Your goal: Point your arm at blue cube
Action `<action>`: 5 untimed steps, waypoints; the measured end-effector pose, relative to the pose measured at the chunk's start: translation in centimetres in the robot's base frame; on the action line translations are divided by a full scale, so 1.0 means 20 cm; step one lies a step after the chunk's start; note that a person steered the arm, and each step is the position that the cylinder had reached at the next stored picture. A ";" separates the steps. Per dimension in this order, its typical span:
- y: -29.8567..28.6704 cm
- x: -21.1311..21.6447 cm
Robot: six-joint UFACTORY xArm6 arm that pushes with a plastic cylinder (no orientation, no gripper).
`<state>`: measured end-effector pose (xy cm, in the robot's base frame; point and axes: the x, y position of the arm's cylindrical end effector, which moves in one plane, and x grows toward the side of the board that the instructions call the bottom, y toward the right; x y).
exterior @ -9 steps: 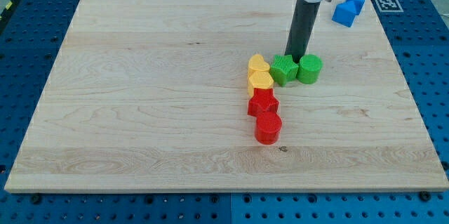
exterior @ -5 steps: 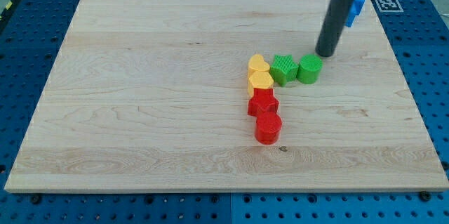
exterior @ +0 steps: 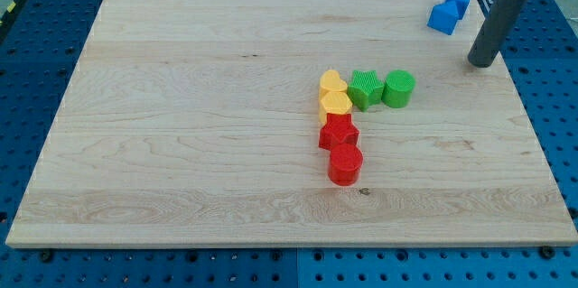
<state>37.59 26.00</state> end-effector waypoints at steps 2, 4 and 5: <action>0.24 -0.13; 0.22 -0.44; 0.21 -0.50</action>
<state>27.61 30.22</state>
